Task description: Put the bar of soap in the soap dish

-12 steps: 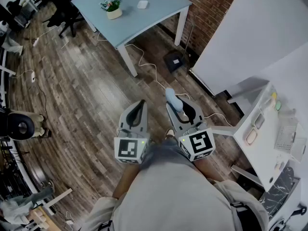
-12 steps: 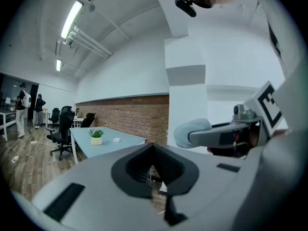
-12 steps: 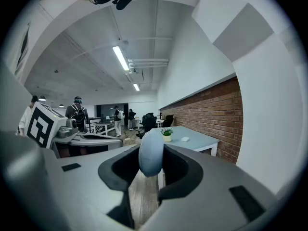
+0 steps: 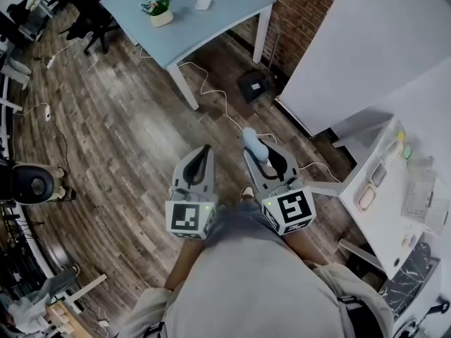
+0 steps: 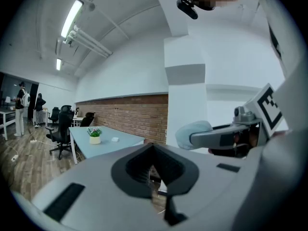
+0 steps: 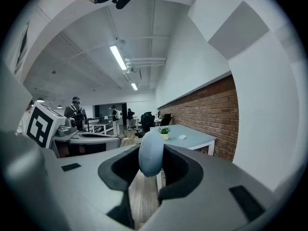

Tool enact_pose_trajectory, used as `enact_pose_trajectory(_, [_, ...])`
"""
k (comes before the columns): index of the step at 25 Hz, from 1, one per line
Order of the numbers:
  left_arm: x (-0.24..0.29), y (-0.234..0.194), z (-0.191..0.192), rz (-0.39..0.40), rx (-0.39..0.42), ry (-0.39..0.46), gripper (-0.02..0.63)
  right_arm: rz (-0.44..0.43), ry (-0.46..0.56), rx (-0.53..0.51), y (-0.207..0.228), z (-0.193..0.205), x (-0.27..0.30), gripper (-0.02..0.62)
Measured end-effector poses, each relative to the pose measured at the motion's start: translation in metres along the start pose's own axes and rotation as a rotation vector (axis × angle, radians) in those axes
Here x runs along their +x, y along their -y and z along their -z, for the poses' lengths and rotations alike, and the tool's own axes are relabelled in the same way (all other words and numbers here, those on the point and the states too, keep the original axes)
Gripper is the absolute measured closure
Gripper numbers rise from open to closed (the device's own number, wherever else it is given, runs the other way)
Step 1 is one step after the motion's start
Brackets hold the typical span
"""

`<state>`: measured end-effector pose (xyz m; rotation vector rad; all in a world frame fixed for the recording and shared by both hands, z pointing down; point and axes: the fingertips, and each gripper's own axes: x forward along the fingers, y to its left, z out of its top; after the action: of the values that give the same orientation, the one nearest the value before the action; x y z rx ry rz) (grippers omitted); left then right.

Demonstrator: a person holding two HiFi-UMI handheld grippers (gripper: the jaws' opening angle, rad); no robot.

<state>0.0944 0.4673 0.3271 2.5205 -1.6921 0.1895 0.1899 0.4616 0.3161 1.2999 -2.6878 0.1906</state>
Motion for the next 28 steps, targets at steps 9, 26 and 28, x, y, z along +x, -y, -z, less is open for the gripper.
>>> enact_pose_trajectory(9, [0.002,0.007,0.001,-0.086,-0.007,0.006,0.603,-0.022,0.011,0.038,0.031,0.008,-0.020,0.466])
enact_pose_trajectory(26, [0.014,0.027,0.003,-0.113,0.005,0.007,0.603,-0.062,0.034,0.040,0.051,0.019,-0.023,0.466])
enact_pose_trajectory(28, [0.020,0.025,0.002,-0.110,0.003,0.011,0.603,-0.063,0.035,0.036,0.052,0.017,-0.018,0.466])
